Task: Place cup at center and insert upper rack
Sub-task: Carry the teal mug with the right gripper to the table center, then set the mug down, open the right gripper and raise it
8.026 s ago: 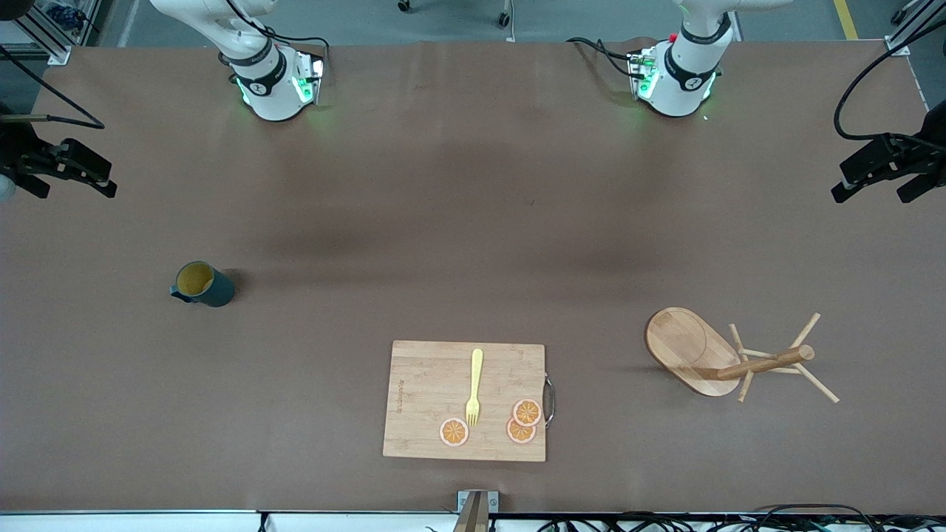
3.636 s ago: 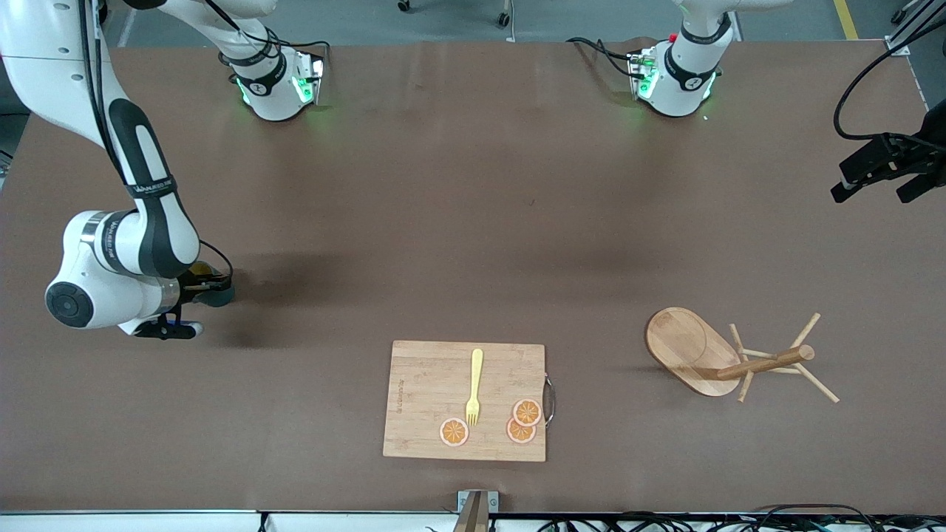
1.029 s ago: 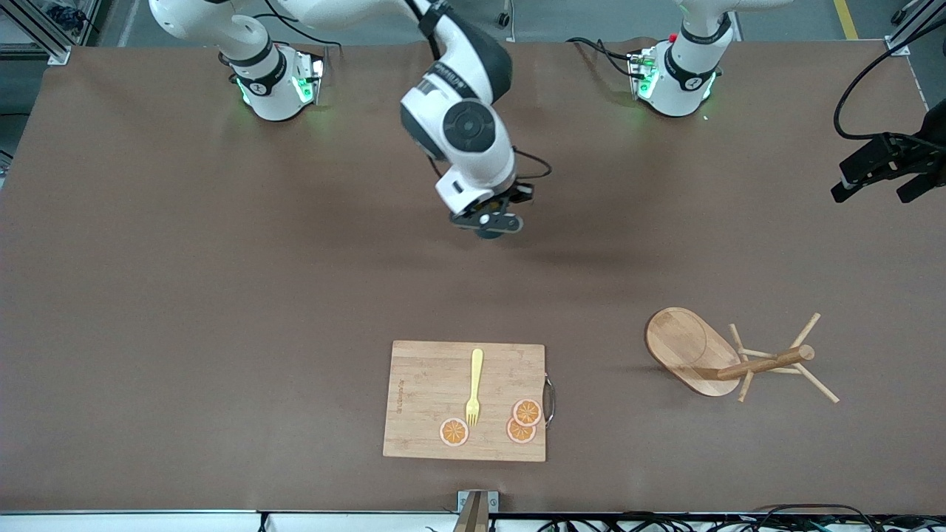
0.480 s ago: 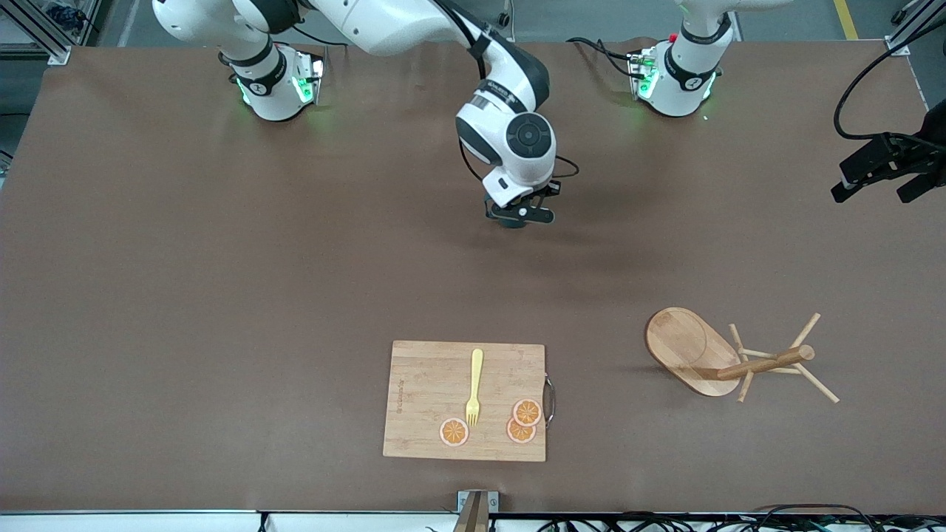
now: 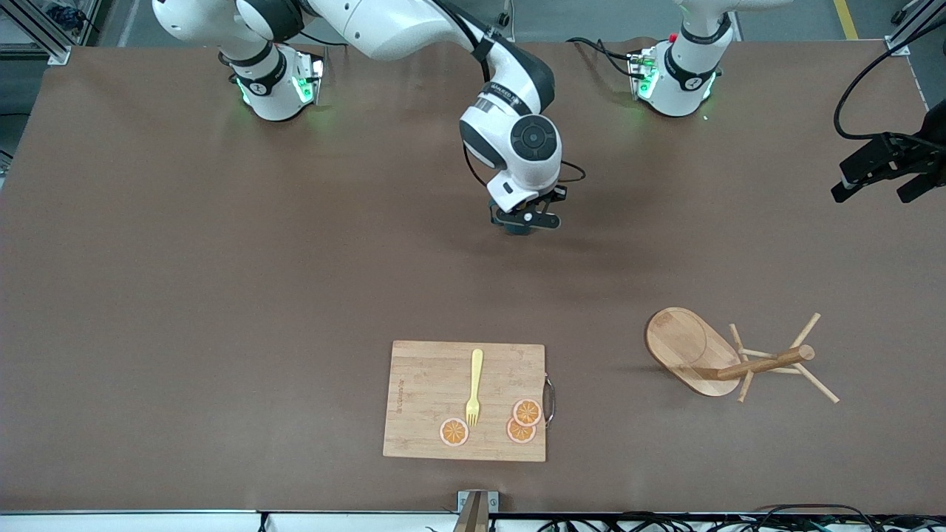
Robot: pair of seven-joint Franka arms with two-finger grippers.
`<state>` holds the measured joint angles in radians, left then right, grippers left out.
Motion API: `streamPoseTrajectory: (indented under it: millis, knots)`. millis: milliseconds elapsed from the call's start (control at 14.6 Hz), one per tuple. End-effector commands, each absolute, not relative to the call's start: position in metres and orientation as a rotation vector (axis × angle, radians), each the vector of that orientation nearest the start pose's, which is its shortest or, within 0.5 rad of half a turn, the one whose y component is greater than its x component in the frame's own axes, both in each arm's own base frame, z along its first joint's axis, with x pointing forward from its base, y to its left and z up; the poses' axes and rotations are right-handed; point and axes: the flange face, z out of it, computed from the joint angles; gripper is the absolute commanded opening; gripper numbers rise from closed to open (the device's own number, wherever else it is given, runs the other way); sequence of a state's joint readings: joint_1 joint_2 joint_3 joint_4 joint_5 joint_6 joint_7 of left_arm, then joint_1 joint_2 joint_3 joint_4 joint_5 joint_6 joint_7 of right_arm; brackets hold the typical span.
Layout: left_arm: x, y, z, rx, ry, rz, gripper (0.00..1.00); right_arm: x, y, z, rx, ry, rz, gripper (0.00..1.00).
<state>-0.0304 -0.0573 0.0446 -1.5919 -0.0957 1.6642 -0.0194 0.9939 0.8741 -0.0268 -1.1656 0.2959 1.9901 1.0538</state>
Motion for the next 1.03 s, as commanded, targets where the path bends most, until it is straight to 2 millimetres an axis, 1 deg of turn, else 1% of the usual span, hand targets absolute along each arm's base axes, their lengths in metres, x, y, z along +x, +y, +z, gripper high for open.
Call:
streamPoseTrajectory:
  millis: [0,69,137,206,274,480,686,823,960]
  knots:
    - [0.543,-0.001,0.662,-3.225,-0.036,-0.231,1.0,0.419,0.638,0.252,-3.015,0.343,0.378,0.25]
    - [0.543,-0.001,0.662,-3.225,-0.036,-0.233,1.0,0.433,0.629,0.253,-3.004,0.375,0.378,0.51]
    - [0.543,-0.001,0.662,-3.225,-0.036,-0.231,1.0,0.437,0.628,0.256,-2.997,0.382,0.371,0.96]
    - [0.543,-0.001,0.662,-3.225,-0.036,-0.233,1.0,0.432,0.633,0.263,-3.004,0.362,0.358,1.0]
    - [0.544,-0.001,0.662,-3.225,-0.036,-0.233,1.0,0.431,0.629,0.266,-3.029,0.352,0.389,1.0]
    - [0.543,-0.001,0.662,-3.225,-0.036,-0.231,1.0,0.428,0.629,0.284,-3.048,0.333,0.431,1.0]
    - [0.543,-0.004,0.664,-3.225,-0.028,-0.235,1.0,0.422,0.627,0.311,-3.061,0.312,0.457,1.0]
    - [0.543,-0.004,0.665,-3.224,-0.028,-0.24,1.0,0.425,0.615,0.339,-3.087,0.314,0.5,1.0]
    - [0.542,-0.005,0.666,-3.225,-0.023,-0.24,1.0,0.446,0.586,0.37,-3.097,0.362,0.538,1.0]
